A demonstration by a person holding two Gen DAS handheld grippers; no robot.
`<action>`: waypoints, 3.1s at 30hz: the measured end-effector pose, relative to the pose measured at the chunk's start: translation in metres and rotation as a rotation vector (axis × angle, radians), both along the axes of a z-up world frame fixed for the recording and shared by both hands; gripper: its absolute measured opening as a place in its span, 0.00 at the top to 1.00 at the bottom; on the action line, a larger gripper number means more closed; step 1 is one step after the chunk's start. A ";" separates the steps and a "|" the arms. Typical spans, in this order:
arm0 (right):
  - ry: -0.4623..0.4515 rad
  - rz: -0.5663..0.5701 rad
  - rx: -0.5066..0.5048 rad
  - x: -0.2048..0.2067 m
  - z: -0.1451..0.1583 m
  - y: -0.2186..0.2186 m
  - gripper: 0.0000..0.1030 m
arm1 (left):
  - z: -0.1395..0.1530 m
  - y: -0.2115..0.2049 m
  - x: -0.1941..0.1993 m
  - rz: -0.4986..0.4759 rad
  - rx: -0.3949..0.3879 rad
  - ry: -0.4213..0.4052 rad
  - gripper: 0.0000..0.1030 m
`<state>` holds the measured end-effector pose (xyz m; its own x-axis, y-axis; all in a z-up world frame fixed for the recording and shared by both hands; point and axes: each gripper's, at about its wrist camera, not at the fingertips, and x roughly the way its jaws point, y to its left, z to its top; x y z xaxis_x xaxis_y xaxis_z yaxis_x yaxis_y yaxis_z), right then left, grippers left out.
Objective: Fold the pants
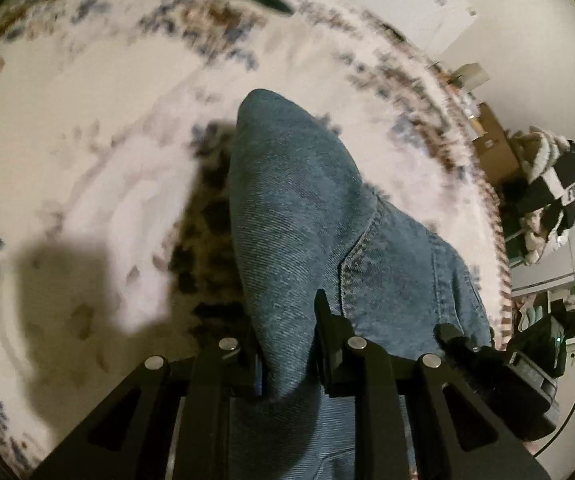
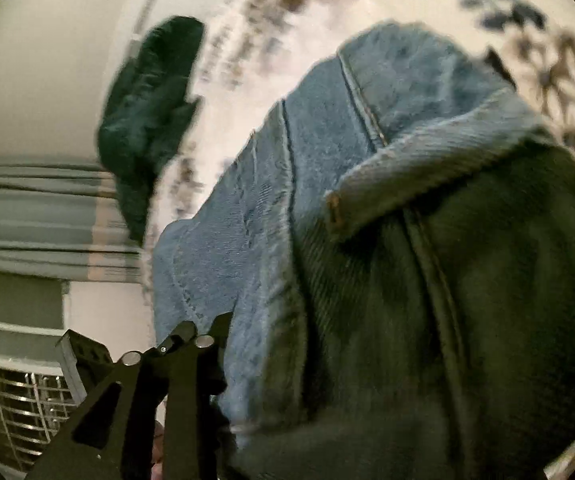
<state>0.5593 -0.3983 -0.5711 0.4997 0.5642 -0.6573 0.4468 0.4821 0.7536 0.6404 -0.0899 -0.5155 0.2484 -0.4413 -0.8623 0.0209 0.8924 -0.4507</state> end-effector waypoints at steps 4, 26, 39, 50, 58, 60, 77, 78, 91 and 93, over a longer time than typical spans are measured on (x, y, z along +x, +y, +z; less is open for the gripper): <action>0.044 0.039 -0.015 -0.011 -0.014 -0.018 0.48 | -0.008 0.011 -0.007 0.012 -0.037 0.011 0.78; 0.129 0.241 -0.830 -0.054 0.163 0.032 0.05 | 0.148 -0.034 -0.086 -0.041 0.467 -0.215 0.27; -0.004 0.236 -0.922 -0.146 0.329 0.053 0.03 | 0.282 -0.044 -0.179 0.027 0.510 -0.324 0.27; -0.117 0.181 -0.985 -0.258 0.470 0.075 0.03 | 0.385 -0.033 -0.275 0.068 0.492 -0.393 0.27; -0.220 0.124 -1.006 -0.359 0.575 0.097 0.03 | 0.458 -0.017 -0.356 0.075 0.479 -0.467 0.27; -0.239 0.113 -1.011 -0.386 0.598 0.104 0.03 | 0.473 -0.015 -0.373 0.070 0.479 -0.484 0.27; -0.344 0.054 -1.062 -0.555 0.720 0.147 0.03 | 0.528 0.003 -0.476 0.059 0.469 -0.533 0.27; -0.352 0.057 -1.064 -0.559 0.726 0.147 0.03 | 0.531 0.002 -0.478 0.061 0.469 -0.537 0.27; -0.390 0.116 -1.049 -0.559 0.741 0.137 0.03 | 0.542 -0.004 -0.493 0.106 0.482 -0.560 0.27; -0.390 0.119 -1.046 -0.558 0.741 0.134 0.03 | 0.542 -0.004 -0.493 0.103 0.480 -0.562 0.27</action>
<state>0.0012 -0.2648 0.1698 0.7544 -0.1156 -0.6461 0.1774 0.9836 0.0312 0.1472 -0.0939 0.0264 0.7286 0.0012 -0.6849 0.0389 0.9983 0.0432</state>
